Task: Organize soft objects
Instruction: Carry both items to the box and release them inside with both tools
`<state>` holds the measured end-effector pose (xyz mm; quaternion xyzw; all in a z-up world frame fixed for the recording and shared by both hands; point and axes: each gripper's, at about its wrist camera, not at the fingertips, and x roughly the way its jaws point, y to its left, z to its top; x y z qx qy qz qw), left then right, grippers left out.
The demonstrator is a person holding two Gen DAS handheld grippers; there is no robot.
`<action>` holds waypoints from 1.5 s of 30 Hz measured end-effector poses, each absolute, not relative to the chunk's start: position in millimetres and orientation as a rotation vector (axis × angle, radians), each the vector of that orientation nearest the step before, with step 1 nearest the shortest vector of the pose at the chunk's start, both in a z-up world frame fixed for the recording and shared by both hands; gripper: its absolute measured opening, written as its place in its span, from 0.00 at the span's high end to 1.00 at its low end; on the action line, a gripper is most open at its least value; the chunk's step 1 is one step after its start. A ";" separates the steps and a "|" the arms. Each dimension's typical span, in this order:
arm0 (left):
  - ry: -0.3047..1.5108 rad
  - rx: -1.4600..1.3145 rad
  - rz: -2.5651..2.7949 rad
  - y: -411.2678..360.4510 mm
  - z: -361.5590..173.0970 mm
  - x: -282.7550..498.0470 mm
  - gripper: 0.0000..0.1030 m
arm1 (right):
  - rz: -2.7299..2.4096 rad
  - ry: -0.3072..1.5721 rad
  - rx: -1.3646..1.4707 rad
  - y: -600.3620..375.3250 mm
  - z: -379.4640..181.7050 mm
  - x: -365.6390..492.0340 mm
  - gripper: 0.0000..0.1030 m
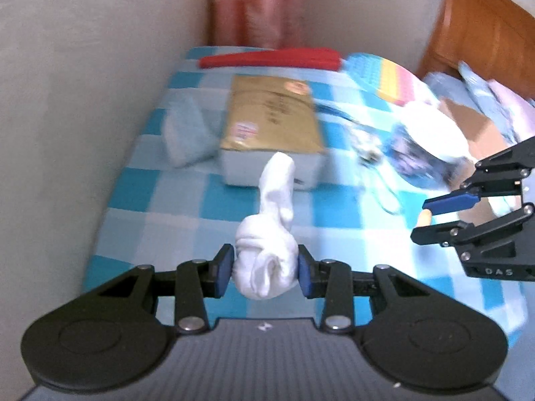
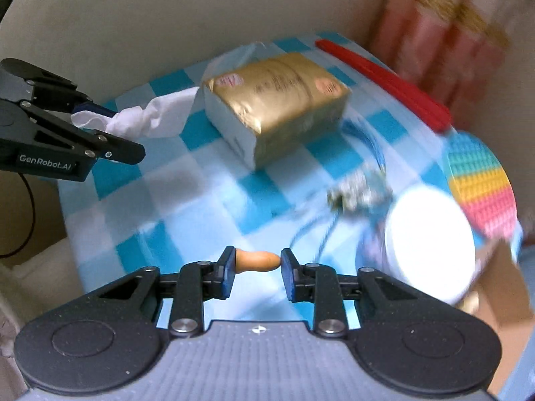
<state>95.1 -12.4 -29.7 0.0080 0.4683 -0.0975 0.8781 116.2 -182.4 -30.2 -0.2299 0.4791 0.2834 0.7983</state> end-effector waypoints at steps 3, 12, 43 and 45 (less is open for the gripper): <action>0.989 0.045 -0.249 -26.9 -29.9 86.4 0.63 | 0.558 1.039 -0.473 -199.3 -28.5 98.9 0.68; 1.008 0.128 -0.397 -75.5 -24.5 74.1 0.63 | 0.445 0.978 -0.356 -260.0 -1.3 65.3 0.68; 0.946 0.312 -0.738 -273.3 22.7 165.2 0.63 | 0.177 0.857 -0.155 -355.5 -12.9 50.2 0.16; 0.961 0.317 -0.746 -289.5 18.2 175.9 0.63 | 0.183 0.857 -0.145 -356.9 -14.4 48.5 0.16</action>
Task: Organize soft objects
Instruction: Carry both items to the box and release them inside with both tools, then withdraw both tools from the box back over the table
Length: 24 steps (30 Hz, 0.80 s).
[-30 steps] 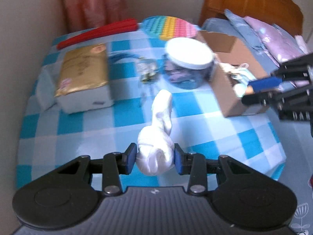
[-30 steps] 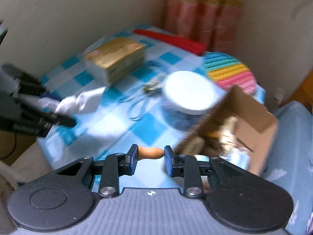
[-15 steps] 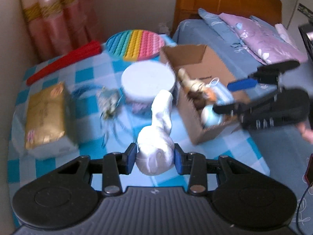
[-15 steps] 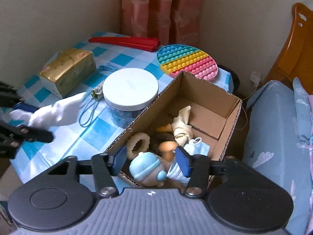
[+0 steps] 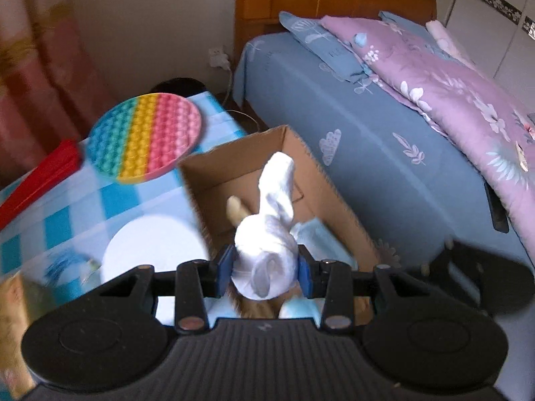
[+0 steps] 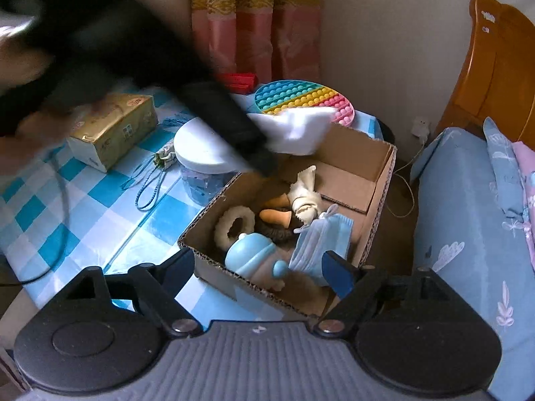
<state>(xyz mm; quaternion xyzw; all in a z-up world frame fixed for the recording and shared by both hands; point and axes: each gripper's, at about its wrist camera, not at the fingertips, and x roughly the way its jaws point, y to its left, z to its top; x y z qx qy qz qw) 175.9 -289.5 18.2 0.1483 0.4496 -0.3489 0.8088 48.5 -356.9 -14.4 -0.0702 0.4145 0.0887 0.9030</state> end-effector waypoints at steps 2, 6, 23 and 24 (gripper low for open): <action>0.959 0.319 -0.740 -302.0 14.0 183.9 0.62 | 0.181 0.853 -0.136 -358.0 -14.5 46.9 0.16; 0.943 0.293 -0.724 -320.1 5.0 198.4 0.44 | 0.184 0.845 -0.115 -360.7 -13.2 45.7 0.15; 0.810 0.242 -0.634 -253.7 23.1 149.8 0.06 | 0.192 0.829 -0.071 -340.8 -6.8 33.9 0.00; 0.802 0.249 -0.624 -248.5 22.9 144.1 0.06 | 0.195 0.829 -0.071 -337.6 -5.8 32.1 0.00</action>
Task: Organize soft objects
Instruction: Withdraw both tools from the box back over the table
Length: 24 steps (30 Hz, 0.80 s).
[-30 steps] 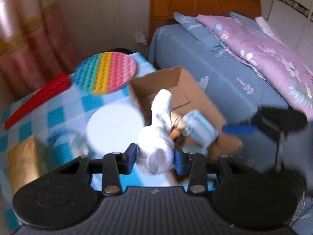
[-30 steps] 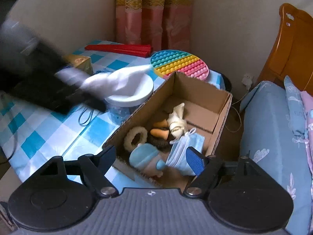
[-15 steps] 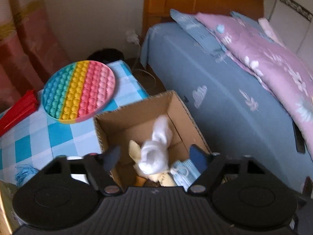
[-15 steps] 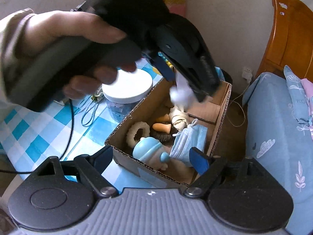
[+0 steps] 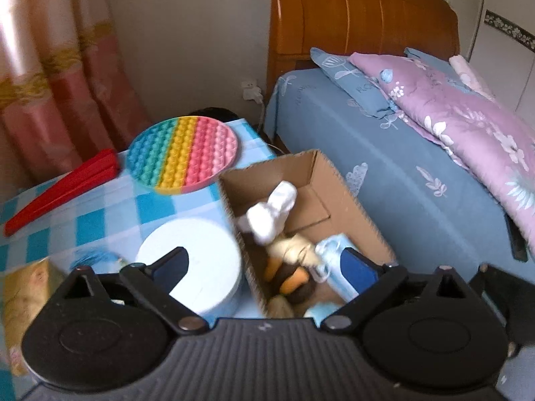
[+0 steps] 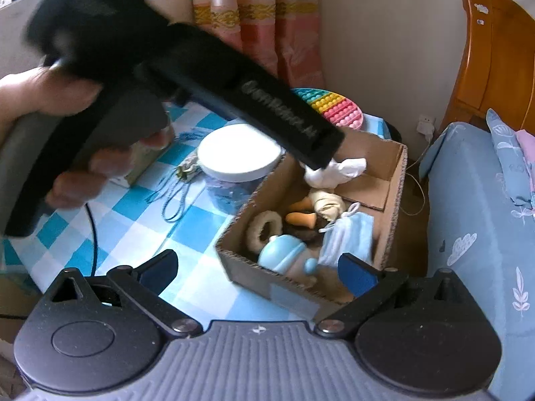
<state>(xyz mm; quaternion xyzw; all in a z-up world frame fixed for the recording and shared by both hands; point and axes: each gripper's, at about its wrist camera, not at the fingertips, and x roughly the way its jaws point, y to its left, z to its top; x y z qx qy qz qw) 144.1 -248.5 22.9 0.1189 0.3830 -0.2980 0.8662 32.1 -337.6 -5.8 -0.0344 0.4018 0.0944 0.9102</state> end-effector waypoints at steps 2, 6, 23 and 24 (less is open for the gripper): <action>0.791 0.267 -0.600 -239.3 21.2 133.6 0.06 | 0.202 0.826 -0.072 -330.8 -5.1 28.6 0.00; 0.763 0.277 -0.545 -218.0 18.5 113.5 0.06 | 0.209 0.815 -0.052 -319.6 -5.2 19.0 0.00; 0.759 0.147 -0.302 -105.5 3.2 85.1 0.06 | 0.247 0.828 -0.107 -291.5 -7.8 1.5 0.00; 0.757 0.145 -0.295 -101.2 2.9 84.5 0.06 | 0.253 0.829 -0.112 -289.6 -7.4 2.7 0.00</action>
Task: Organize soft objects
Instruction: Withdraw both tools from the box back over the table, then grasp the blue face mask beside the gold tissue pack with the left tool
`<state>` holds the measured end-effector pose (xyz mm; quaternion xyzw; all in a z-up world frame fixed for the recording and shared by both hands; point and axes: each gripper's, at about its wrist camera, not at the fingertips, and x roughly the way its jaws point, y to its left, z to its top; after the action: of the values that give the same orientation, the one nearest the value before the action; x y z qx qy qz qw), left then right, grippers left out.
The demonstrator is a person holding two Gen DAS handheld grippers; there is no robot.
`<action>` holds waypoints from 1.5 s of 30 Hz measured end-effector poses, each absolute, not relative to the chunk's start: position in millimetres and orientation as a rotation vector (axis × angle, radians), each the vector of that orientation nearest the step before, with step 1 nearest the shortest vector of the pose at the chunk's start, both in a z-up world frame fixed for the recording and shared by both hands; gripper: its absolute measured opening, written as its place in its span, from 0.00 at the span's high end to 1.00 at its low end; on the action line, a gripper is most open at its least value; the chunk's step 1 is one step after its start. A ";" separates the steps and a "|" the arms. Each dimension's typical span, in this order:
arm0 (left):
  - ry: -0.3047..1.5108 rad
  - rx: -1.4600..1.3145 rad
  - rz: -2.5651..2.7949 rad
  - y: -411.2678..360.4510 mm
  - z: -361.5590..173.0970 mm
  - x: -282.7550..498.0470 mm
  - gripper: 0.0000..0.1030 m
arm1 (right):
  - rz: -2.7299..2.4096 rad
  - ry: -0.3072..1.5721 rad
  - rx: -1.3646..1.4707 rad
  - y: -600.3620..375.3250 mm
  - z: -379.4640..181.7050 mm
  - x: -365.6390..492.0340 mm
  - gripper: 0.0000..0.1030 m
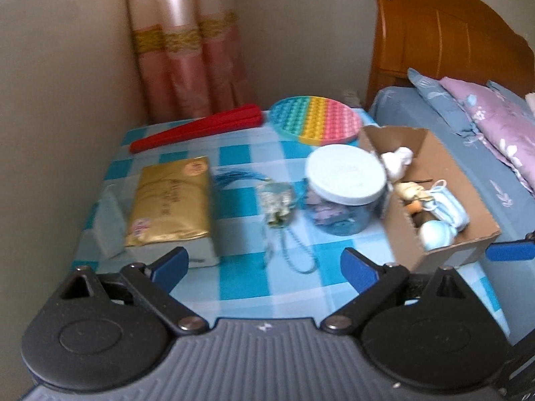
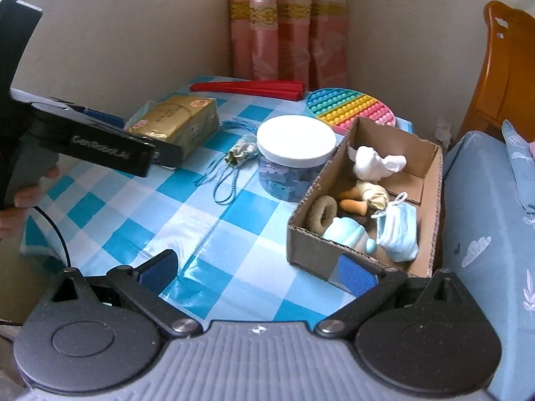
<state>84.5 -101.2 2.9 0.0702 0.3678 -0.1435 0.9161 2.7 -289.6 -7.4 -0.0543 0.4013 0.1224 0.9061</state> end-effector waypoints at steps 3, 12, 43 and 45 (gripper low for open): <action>0.760 0.136 -0.277 -88.4 0.8 84.2 0.06 | 0.275 0.827 -0.133 -282.7 -4.8 7.1 0.00; 0.811 0.131 -0.224 -59.5 -15.9 92.1 0.06 | 0.353 0.818 -0.216 -260.6 4.3 34.2 0.00; 0.852 -0.117 0.274 40.8 -37.6 237.6 0.13 | 0.444 0.791 -0.264 -230.3 -8.0 64.0 0.00; 0.864 -0.124 0.291 42.0 -42.6 243.1 0.16 | 0.443 0.793 -0.266 -230.7 -8.8 65.2 0.00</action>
<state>243.1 42.0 -42.6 -0.0600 0.4171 0.1404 0.8960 65.2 -230.7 -8.8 -0.1283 0.3821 0.2132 0.8900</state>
